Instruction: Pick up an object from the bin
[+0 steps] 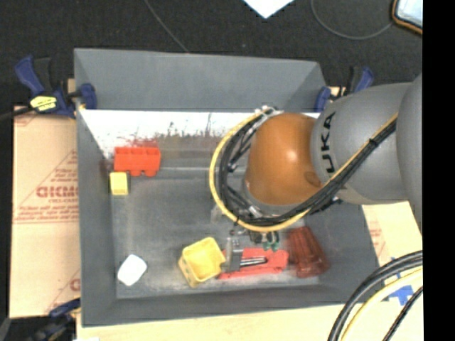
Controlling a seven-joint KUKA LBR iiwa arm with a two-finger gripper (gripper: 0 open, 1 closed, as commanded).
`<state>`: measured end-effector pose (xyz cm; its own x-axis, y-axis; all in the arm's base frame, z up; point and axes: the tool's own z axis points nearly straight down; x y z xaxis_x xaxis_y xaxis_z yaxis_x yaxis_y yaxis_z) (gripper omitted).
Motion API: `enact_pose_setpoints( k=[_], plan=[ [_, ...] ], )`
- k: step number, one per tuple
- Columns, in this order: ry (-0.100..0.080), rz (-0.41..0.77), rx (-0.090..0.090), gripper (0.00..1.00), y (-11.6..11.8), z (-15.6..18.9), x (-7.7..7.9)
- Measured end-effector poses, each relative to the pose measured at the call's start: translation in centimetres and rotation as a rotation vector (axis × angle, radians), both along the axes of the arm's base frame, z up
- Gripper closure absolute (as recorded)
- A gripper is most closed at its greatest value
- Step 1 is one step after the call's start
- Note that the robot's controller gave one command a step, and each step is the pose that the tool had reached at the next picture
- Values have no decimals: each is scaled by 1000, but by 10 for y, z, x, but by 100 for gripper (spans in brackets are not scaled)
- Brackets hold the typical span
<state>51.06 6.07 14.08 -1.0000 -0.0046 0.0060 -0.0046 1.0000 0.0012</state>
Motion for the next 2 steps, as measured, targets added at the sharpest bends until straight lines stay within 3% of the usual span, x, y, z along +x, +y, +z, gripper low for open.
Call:
enact_pose_setpoints(
  k=[1, 2],
  plan=[
    [-8, -3, 1, 0, 0, 4, 2],
    [-11, -29, 3, 0, 36, -70, -5]
  ],
)
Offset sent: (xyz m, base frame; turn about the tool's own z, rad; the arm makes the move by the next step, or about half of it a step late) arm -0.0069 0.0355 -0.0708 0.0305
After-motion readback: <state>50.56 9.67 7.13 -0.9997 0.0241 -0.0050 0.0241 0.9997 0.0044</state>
